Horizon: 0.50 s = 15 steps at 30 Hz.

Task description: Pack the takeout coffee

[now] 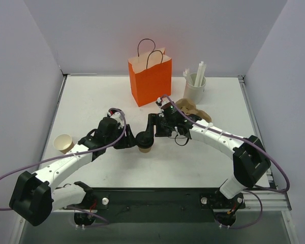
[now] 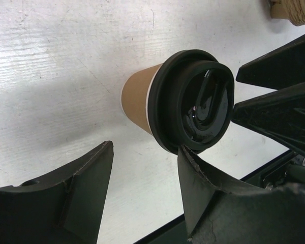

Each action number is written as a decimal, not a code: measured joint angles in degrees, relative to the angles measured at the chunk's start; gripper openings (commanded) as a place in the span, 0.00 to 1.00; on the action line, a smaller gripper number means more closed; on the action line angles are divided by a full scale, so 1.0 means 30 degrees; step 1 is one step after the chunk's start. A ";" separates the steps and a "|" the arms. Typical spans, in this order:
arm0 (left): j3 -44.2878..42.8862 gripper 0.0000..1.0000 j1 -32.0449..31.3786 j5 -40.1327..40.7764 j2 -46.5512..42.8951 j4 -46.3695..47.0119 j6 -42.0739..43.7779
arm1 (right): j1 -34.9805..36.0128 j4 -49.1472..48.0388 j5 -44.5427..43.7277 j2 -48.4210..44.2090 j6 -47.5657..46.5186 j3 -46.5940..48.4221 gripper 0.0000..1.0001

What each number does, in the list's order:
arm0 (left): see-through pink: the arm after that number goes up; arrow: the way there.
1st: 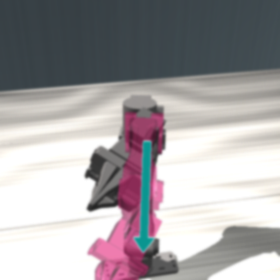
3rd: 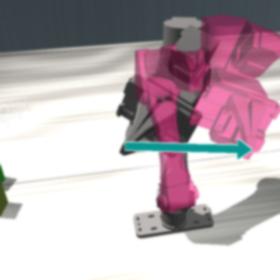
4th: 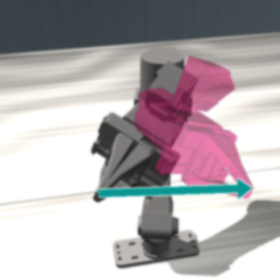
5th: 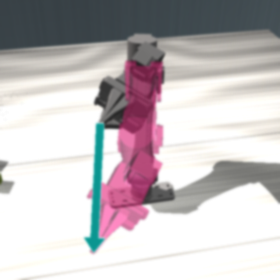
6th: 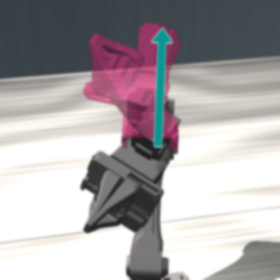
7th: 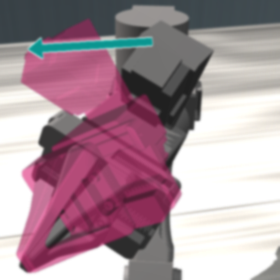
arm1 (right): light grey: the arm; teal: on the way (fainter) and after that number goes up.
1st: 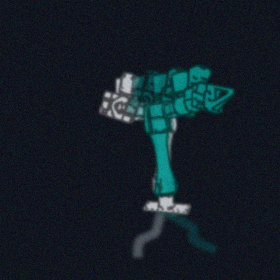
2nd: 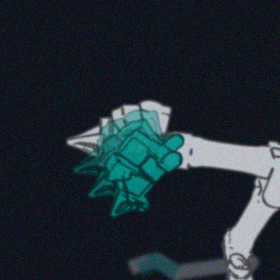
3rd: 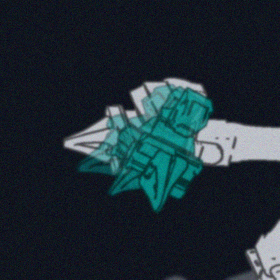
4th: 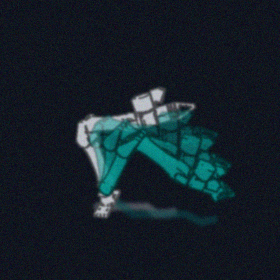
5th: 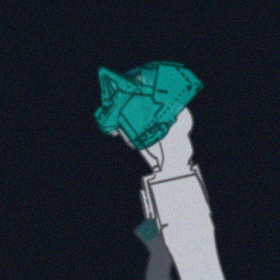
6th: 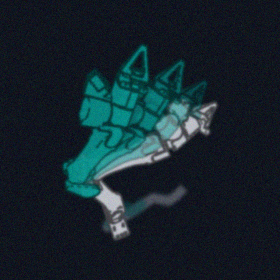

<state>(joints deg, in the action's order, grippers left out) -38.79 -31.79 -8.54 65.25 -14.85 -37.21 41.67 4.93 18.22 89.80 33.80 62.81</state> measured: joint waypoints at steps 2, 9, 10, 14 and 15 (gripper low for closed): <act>0.0000 0.63 0.0102 0.0117 0.0087 0.0000 0.0007 | 0.0000 0.0044 -0.0007 0.0437 -0.0277 0.0233 0.59; 0.0000 0.62 0.0393 0.0197 0.0270 0.0066 0.0007 | -0.0015 -0.0138 0.0175 0.1734 -0.0685 0.0240 0.52; 0.0000 0.62 0.0430 0.0189 0.0350 0.0131 -0.0007 | -0.0022 -0.0328 0.0262 0.1785 -0.0692 0.0240 0.51; 0.0000 0.59 0.0707 -0.0044 0.0896 0.0401 -0.0044 | -0.0029 -0.1013 0.0554 0.1894 -0.0670 0.0138 0.46; 0.0000 0.58 0.0780 -0.0153 0.1013 0.0532 -0.0051 | -0.0036 -0.1144 0.0597 0.1894 -0.0663 0.0095 0.45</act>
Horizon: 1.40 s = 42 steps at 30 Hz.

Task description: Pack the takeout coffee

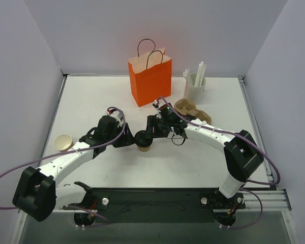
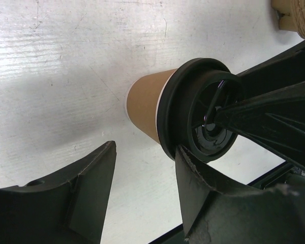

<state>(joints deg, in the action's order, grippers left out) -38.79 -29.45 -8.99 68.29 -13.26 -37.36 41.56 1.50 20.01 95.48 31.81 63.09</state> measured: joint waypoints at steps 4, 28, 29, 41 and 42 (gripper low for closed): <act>0.0000 0.56 0.0146 -0.0160 0.0204 0.0350 -0.0051 | -0.0131 -0.0350 0.0131 0.0015 0.0007 -0.0153 0.43; 0.1596 0.61 0.0605 0.0270 -0.1129 0.1158 -0.2586 | -0.0845 -0.2280 0.2710 0.1413 -0.1093 0.0233 0.38; 0.1202 0.61 0.0641 0.0138 -0.1224 0.0401 -0.2324 | -0.0838 -0.2047 0.3009 0.1581 -0.1326 0.0503 0.38; -0.0539 0.55 0.2113 -0.0772 -0.2550 -0.3126 0.0197 | -0.0291 0.0860 0.5428 0.2463 -0.4102 0.2171 0.39; -0.0204 0.54 0.2142 -0.1166 -0.2630 -0.3038 0.0277 | -0.0226 0.1013 0.5595 0.2463 -0.4240 0.2193 0.39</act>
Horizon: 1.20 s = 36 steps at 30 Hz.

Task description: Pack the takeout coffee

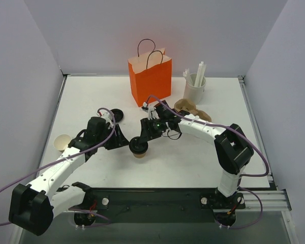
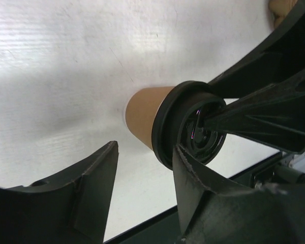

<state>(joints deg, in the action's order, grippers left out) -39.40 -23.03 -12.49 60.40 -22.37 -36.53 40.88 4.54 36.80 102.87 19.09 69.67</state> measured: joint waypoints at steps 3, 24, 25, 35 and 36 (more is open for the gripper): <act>0.0845 0.54 0.0000 -0.1100 -0.0131 0.0546 0.0138 | 0.0073 0.0270 0.0313 0.0000 -0.0262 0.0015 0.39; 0.1443 0.48 0.0051 -0.1610 0.0029 0.2091 -0.0226 | 0.0248 0.0721 0.0532 0.0007 -0.0393 0.0109 0.39; 0.1486 0.46 0.0044 -0.1596 0.0029 0.2178 -0.0262 | 0.0248 0.0721 0.0532 0.0007 -0.0386 0.0109 0.39; 0.2645 0.49 0.0051 -0.1486 -0.1093 0.3198 -0.1100 | 0.0248 0.0707 0.0561 0.0015 -0.0393 0.0095 0.39; 0.2732 0.49 0.0073 -0.1479 -0.1224 0.3082 -0.1137 | 0.0248 0.0707 0.0568 0.0007 -0.0401 0.0095 0.39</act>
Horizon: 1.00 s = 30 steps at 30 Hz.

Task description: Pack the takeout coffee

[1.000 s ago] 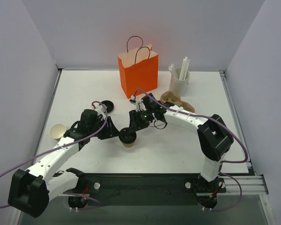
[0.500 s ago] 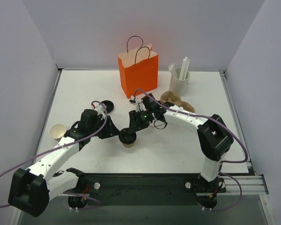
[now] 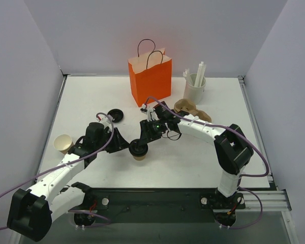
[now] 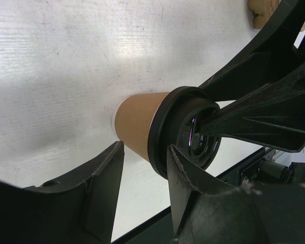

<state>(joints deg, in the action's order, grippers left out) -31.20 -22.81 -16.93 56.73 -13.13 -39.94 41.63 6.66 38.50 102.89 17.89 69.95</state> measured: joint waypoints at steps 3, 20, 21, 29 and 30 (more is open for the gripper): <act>0.0109 0.49 0.0109 -0.0146 -0.0058 -0.0240 -0.0168 | 0.0000 0.0000 0.0066 0.0000 0.0000 -0.0015 0.38; 0.1020 0.46 0.0903 -0.1537 0.0350 0.0787 -0.1093 | -0.0007 -0.0138 0.0313 0.0000 0.0051 -0.0138 0.38; 0.1035 0.46 0.0903 -0.1588 0.0415 0.0933 -0.1093 | -0.0007 -0.0138 0.0313 0.0000 0.0073 -0.0138 0.38; 0.1355 0.35 0.1020 -0.2076 0.0998 0.2426 -0.1479 | -0.0211 -0.0168 0.0386 0.0000 0.0255 -0.0240 0.36; 0.1355 0.34 0.1013 -0.2011 0.0991 0.2412 -0.1523 | -0.0240 -0.0226 0.0437 0.0000 0.0291 -0.0284 0.36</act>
<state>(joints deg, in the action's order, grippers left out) -27.14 -19.77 -22.96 59.70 -5.89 -44.51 40.91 5.98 39.81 102.89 18.76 69.10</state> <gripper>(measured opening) 0.373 0.380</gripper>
